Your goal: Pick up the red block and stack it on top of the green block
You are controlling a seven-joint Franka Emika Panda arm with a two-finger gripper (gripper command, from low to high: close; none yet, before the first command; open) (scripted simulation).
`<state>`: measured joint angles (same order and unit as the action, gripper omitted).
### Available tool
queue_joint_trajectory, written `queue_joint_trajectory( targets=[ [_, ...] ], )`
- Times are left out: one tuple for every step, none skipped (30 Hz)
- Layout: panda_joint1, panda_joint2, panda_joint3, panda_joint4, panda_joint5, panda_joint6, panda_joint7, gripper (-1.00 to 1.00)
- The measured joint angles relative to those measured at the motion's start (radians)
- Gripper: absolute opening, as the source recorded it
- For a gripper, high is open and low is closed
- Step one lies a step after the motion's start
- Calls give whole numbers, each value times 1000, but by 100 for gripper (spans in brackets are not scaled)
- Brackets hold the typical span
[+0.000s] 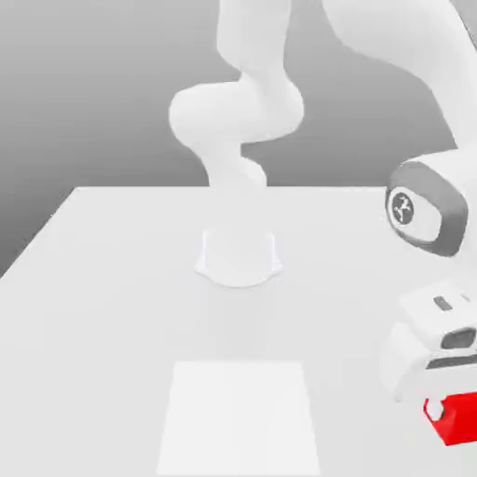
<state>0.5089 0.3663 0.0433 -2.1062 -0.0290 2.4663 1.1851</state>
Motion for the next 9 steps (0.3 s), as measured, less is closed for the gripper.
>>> queue_joint_trajectory(
  targets=[
    [21, 13, 5, 19, 2, -4, 27, -100],
    [33, 37, 6, 30, 0, 11, 43, -100],
    [40, 67, 5, 37, -2, 36, 52, -100],
    [45, 100, 3, 41, -4, 66, 57, -100],
    [49, 128, 1, 43, -6, 91, 60, 100],
    [49, 128, 1, 43, -6, 91, 60, 100],
    [49, 128, 1, 43, -6, 91, 60, 100],
    [49, 128, 1, 43, -6, 91, 60, 100],
    [49, 128, 1, 43, -6, 91, 60, 100]
  ],
)
